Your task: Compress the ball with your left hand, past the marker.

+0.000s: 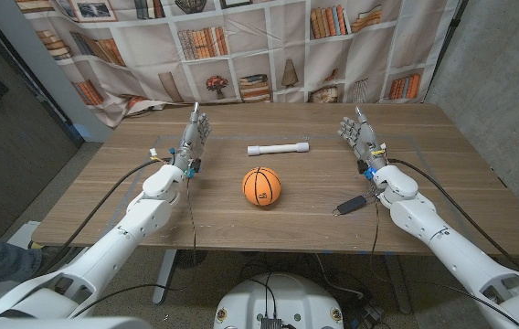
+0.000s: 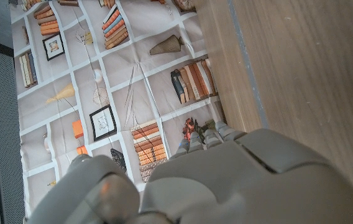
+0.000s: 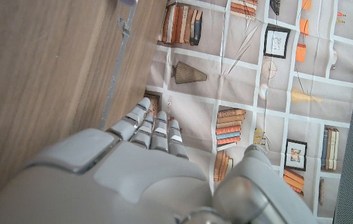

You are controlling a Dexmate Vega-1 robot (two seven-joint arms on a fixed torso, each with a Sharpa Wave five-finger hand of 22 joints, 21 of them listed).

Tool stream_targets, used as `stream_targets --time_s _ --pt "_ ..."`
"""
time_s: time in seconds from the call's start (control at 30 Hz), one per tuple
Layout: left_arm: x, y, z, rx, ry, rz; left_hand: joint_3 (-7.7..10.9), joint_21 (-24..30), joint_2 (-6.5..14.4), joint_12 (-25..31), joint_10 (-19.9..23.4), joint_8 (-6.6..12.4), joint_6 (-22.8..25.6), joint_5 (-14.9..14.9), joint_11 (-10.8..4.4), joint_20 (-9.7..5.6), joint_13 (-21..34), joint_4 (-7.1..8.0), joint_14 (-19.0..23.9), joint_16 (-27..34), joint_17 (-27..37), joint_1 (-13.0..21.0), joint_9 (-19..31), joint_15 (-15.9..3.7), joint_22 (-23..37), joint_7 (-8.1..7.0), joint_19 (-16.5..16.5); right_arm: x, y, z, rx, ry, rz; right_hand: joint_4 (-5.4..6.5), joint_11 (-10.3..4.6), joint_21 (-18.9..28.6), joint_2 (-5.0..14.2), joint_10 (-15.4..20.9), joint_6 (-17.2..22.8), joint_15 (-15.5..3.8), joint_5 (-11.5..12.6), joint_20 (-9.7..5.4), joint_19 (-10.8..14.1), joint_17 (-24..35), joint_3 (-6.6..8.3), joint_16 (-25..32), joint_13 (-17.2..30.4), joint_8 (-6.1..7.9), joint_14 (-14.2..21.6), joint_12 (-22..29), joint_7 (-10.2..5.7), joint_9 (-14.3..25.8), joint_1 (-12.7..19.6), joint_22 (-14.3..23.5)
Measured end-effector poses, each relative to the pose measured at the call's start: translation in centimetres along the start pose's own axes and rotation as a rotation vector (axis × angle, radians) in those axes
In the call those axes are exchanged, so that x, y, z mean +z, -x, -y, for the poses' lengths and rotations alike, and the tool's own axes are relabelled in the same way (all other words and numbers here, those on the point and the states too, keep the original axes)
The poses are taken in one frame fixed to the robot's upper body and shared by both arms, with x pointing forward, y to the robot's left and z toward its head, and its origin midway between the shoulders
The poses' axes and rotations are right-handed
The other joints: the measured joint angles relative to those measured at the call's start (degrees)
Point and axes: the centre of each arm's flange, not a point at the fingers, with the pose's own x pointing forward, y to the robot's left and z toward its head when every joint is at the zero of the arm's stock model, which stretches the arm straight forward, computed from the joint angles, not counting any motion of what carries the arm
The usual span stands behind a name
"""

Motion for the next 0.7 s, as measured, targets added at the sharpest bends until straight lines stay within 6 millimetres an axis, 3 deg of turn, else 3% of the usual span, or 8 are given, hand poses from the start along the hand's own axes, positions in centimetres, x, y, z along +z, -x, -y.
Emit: stream_targets --time_s 0.2,0.7 --pt "0.7 0.3 -0.1 0.000 -0.008 0.015 0.00 0.00 -0.06 0.19 0.77 0.14 0.36 0.00 -0.32 0.01 0.00 0.00 0.52 0.00 0.00 1.00 0.00 0.19 0.00 0.30 0.06 -0.2 0.4 -0.5 -0.002 -0.010 0.005 0.00 -0.21 0.00 0.00 0.38 0.20 0.00 0.00 0.00 0.00 0.00 0.00 0.00 0.01 0.05 0.00 0.00 -0.20 0.00 0.00 0.00" --pt "2.5 1.5 -0.1 -0.035 -0.067 0.060 1.07 1.10 1.98 0.98 5.70 0.86 4.80 0.00 -0.02 0.20 -0.01 -1.61 5.46 0.44 0.00 4.68 0.27 0.05 -0.01 0.59 5.00 0.3 1.5 -0.8 -0.020 -0.007 0.028 0.00 -0.21 0.00 0.23 0.38 0.20 0.30 0.00 0.09 0.71 -0.01 -0.01 0.00 -0.01 0.05 0.31 0.00 -0.21 -0.01 0.23 -0.01"
